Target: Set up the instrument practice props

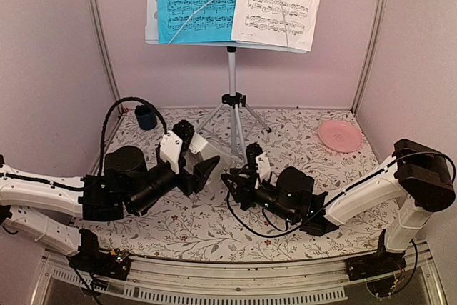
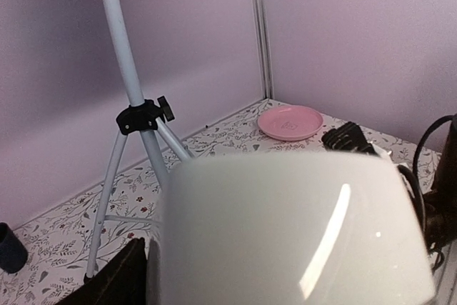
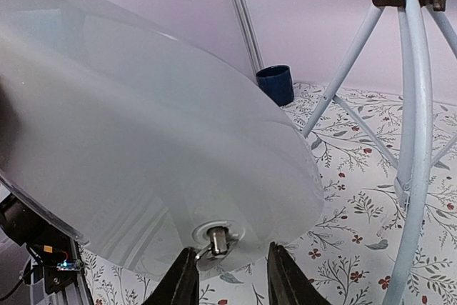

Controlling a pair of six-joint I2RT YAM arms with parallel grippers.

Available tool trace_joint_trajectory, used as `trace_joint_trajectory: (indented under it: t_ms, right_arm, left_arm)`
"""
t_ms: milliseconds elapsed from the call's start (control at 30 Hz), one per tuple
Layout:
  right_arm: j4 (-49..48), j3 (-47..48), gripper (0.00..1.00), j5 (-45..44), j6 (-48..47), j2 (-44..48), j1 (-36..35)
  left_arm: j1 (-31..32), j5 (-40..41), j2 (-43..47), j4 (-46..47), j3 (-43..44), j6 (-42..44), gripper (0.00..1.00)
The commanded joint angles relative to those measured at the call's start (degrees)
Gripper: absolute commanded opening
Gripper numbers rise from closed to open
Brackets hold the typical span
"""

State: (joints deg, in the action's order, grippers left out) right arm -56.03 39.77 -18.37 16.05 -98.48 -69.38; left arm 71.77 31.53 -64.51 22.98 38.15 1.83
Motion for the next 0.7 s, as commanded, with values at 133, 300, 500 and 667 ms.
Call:
trace_joint_trajectory:
  t_ms: [133, 300, 500, 667]
  right_arm:
    - [-1.6, 0.7, 0.21, -0.7, 0.2, 0.5, -0.5]
    - [-1.1, 0.7, 0.14, -1.1, -0.1, 0.9, -0.4]
    - [-0.9, 0.8, 0.0, 0.5, -0.6, 1.0, -0.4]
    - [-1.0, 0.9, 0.0, 2.5, 1.0, 2.5, -0.3]
  left_arm:
    - [1.4, -0.8, 2.5, 7.3, -0.4, 1.3, 0.31]
    - [1.4, -2.1, 2.6, 6.7, -0.7, 1.0, 0.3]
    - [1.4, -2.7, 2.7, 6.7, -1.0, 1.4, 0.28]
    - [1.4, -3.0, 3.6, 9.8, -2.7, 3.9, 0.26]
